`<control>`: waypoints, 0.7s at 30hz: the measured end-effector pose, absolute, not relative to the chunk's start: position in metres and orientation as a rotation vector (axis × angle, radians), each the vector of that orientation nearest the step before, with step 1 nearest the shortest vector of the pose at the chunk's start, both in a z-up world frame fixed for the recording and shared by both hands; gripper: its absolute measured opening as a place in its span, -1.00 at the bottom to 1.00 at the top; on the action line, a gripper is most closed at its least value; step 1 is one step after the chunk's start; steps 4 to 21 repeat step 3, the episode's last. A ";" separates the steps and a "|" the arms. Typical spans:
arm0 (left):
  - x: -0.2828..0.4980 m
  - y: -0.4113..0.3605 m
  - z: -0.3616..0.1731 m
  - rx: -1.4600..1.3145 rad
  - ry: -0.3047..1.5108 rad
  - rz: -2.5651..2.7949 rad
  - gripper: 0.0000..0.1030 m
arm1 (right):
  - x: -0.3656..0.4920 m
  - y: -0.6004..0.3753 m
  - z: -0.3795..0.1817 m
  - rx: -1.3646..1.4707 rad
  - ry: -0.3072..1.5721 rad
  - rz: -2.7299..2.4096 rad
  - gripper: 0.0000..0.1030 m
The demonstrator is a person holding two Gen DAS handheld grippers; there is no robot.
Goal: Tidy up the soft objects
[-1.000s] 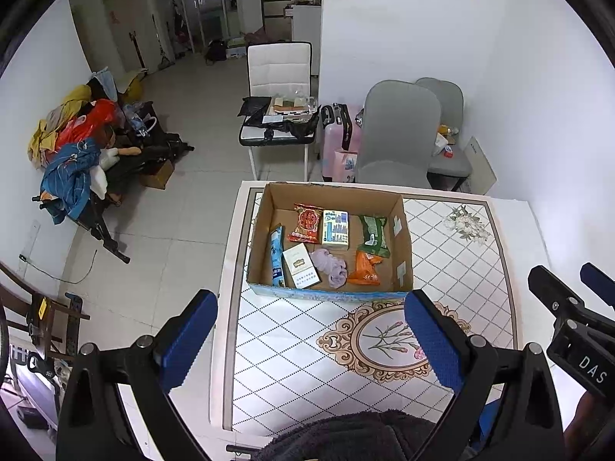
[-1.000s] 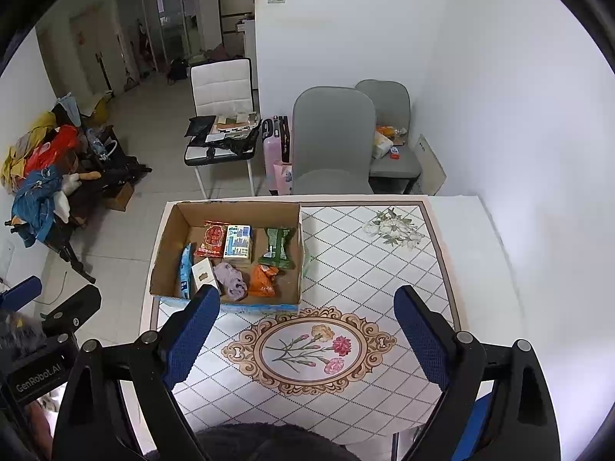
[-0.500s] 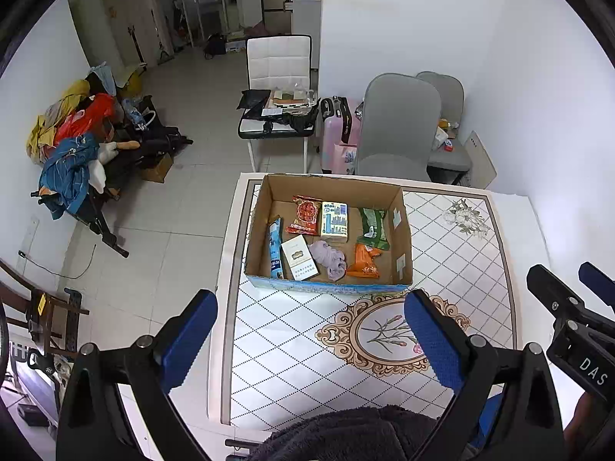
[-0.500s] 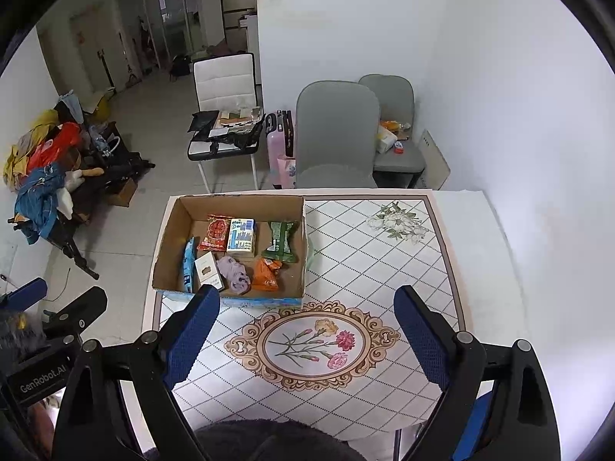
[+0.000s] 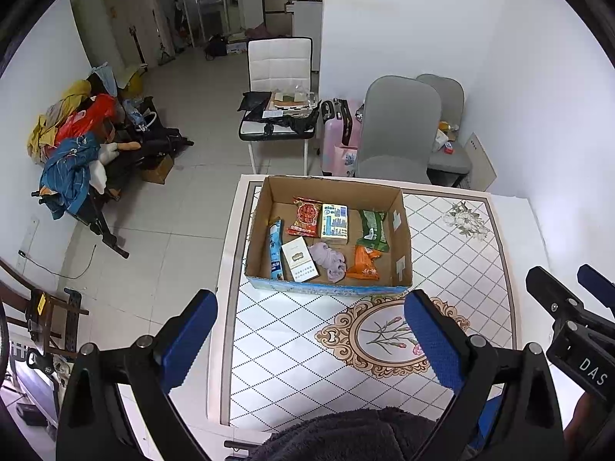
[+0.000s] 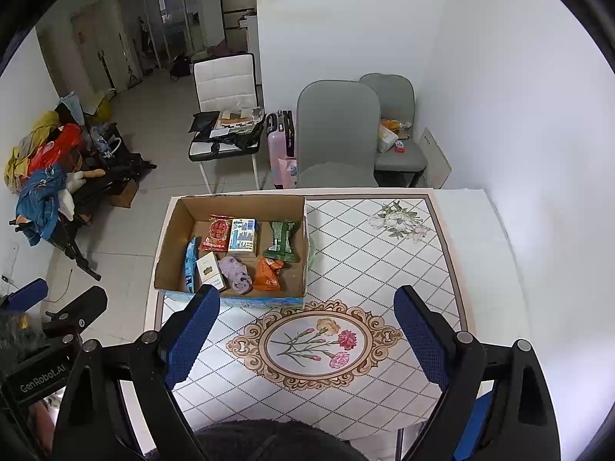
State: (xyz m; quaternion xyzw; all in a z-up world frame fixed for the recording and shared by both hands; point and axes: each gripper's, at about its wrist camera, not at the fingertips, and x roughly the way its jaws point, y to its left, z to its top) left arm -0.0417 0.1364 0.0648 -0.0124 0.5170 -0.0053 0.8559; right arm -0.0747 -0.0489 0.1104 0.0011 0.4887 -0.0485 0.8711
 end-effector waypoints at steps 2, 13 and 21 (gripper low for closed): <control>-0.042 0.136 0.066 -0.024 1.083 -0.009 0.94 | -0.074 -0.048 0.111 0.002 1.020 -0.102 0.83; -0.042 0.136 0.066 -0.025 1.081 -0.007 0.94 | -0.075 -0.048 0.111 0.005 1.021 -0.101 0.82; -0.042 0.136 0.066 -0.025 1.081 -0.007 0.94 | -0.075 -0.048 0.111 0.005 1.021 -0.101 0.82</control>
